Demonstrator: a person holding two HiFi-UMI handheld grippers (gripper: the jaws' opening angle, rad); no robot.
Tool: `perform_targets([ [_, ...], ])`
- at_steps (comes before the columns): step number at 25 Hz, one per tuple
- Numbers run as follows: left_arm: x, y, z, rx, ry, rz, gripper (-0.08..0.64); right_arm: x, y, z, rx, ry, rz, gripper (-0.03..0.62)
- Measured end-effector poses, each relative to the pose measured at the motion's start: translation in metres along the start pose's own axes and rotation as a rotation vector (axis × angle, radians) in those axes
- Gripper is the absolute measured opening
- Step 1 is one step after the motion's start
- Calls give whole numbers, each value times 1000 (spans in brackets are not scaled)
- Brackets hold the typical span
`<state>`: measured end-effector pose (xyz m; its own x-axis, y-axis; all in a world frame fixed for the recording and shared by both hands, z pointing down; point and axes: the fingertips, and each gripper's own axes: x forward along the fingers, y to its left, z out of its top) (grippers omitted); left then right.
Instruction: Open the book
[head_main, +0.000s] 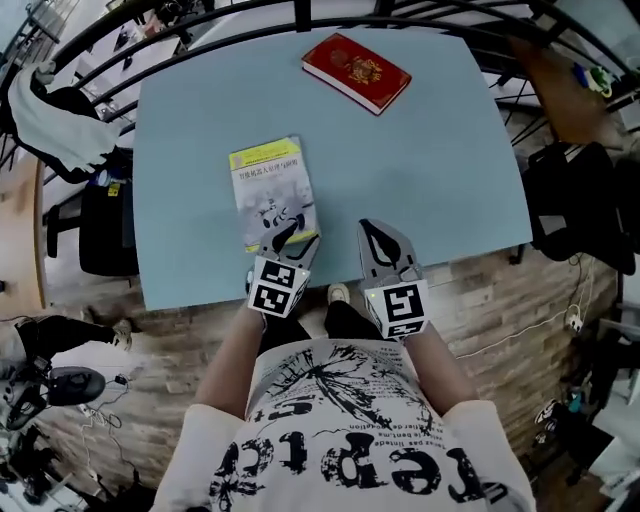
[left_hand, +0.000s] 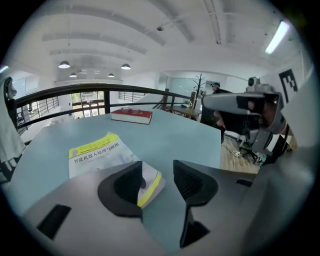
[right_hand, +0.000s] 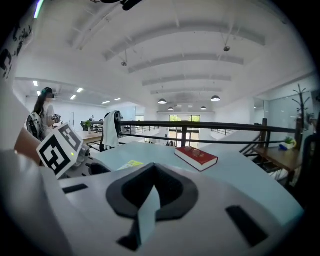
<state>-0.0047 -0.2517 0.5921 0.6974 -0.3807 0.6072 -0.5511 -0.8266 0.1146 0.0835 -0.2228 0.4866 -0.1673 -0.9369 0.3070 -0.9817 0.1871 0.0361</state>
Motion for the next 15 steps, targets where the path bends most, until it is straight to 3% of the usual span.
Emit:
perform_targets([
  [5,30,4,-28,34,80,-3,202,-6,-5,-21,39,54,-67,11],
  [12,47,6,-41,58,93,7,199,-12,-9,-43,72,96,-121,11],
  [13,49,6,-42,62,96,10,193,-12,-9,-45,76,99,-125,11],
  [15,51,8,-41,66,88,24,98,-14,-8,-49,79,105,-128,11],
])
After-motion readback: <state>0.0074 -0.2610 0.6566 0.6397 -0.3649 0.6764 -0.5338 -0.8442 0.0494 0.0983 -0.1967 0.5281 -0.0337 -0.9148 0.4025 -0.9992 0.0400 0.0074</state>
